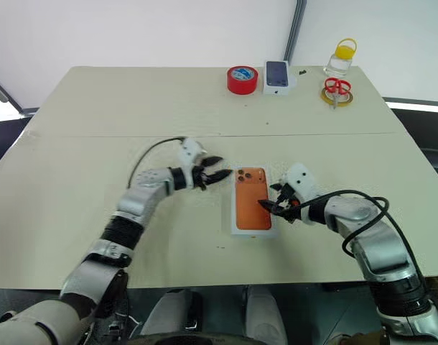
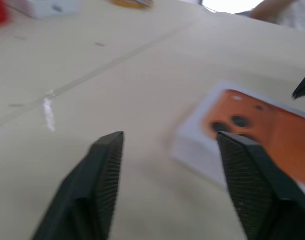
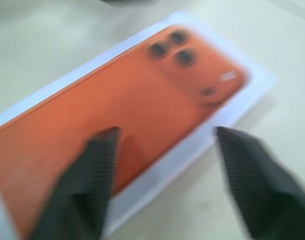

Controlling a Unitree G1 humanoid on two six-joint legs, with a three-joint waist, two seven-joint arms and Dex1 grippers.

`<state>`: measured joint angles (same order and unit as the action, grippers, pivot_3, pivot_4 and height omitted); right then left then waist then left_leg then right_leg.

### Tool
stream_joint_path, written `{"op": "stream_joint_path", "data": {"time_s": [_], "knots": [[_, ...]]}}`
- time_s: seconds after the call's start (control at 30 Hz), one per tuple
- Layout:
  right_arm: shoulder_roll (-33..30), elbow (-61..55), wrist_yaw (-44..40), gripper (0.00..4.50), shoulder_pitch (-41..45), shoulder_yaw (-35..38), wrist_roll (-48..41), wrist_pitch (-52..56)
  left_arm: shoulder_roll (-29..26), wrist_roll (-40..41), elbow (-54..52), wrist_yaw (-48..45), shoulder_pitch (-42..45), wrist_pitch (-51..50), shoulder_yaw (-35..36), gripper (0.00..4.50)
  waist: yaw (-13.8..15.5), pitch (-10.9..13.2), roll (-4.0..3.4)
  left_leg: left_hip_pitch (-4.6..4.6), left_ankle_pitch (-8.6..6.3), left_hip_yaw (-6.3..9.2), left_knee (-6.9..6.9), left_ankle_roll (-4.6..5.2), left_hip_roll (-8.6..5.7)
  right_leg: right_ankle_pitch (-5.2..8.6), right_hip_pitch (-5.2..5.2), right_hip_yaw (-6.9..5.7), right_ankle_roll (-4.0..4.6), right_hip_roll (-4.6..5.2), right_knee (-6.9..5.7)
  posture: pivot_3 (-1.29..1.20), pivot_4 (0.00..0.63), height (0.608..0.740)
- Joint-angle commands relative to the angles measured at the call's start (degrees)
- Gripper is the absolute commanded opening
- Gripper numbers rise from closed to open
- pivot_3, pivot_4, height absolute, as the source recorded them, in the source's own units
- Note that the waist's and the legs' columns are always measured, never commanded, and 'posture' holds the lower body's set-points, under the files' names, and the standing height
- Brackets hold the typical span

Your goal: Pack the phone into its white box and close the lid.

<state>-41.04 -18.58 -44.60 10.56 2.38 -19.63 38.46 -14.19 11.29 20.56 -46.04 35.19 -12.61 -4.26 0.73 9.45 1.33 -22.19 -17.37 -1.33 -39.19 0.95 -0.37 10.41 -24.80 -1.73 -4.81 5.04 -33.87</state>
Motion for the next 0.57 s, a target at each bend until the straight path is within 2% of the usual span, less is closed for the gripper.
{"op": "stream_joint_path", "data": {"time_s": [0.03, 0.33, 0.57], "knots": [[-0.95, 0.41, -3.27, 3.92, -0.08, 5.01, -2.51, -5.72, -4.31, 4.08, -9.36, -2.99, -3.83, -1.79, 3.31, 3.39, 0.13, 0.0, -0.02, -0.01, 0.0, 0.0, 0.0, 0.0, -0.01, 0.0, -0.02, 0.0, 0.0, 0.01, -0.04, 0.0, 0.15, 0.74], [-2.97, 6.51, -10.63, 3.92, -4.24, 13.15, -4.42, -18.27, -17.44, 8.23, -17.67, -6.78, -19.17, -2.67, 11.83, 3.39, -0.03, 0.04, -0.09, -0.03, 0.0, -0.02, -0.03, 0.0, -0.05, 0.15, 0.03, 0.01, 0.23, 0.07, 0.11, 0.0, 0.15, 0.74], [-6.52, 11.85, -17.21, 3.92, -11.4, 16.63, -3.21, -26.81, -21.41, 8.42, -20.59, -4.93, -31.68, 0.84, 18.55, 3.39, 0.2, 0.06, -0.12, -0.02, 0.0, -0.04, -0.02, -0.01, -0.04, 0.16, 0.03, 0.0, 0.24, 0.12, 0.11, 0.0, 0.15, 0.74]]}}
